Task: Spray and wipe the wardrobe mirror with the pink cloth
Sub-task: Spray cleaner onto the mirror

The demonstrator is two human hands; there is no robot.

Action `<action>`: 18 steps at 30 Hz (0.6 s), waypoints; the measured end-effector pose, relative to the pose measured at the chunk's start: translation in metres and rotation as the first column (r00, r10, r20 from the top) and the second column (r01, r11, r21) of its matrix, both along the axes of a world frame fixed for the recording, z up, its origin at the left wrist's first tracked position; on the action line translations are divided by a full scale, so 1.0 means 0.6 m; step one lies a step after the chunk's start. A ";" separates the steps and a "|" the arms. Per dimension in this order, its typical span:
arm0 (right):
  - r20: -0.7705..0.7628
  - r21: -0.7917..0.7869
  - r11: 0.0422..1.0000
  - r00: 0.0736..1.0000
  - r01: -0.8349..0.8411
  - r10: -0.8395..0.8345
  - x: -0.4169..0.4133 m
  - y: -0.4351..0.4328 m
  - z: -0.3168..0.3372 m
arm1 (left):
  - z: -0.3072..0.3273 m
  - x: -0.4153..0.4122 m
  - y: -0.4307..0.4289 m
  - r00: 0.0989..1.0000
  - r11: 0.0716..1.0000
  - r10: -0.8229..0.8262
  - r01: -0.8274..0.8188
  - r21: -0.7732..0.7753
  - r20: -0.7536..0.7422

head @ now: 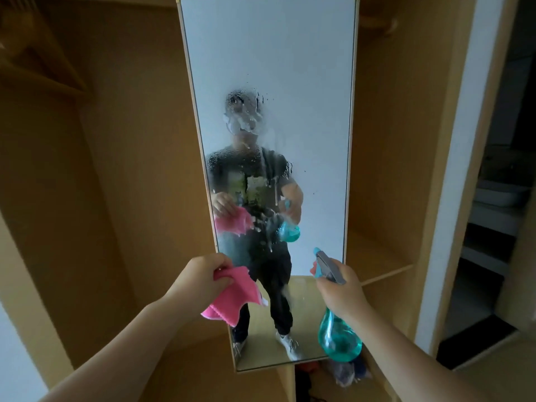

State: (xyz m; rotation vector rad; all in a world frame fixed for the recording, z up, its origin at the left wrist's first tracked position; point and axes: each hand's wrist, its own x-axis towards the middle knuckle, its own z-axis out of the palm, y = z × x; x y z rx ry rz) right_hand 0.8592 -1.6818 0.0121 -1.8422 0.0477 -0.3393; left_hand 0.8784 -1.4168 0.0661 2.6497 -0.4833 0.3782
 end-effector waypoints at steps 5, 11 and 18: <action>-0.007 0.002 0.998 0.998 0.060 -0.060 -0.008 -0.022 -0.021 | -0.007 0.006 -0.018 1.000 1.000 -0.021 0.021 0.005 -0.012; -0.028 0.041 0.994 0.994 0.103 -0.102 -0.021 -0.053 -0.027 | -0.010 0.011 -0.044 0.999 0.999 -0.043 0.043 0.024 -0.025; -0.067 0.083 0.982 0.984 0.170 -0.165 -0.042 -0.079 -0.028 | -0.024 0.008 -0.066 0.996 0.997 -0.066 0.068 0.030 -0.060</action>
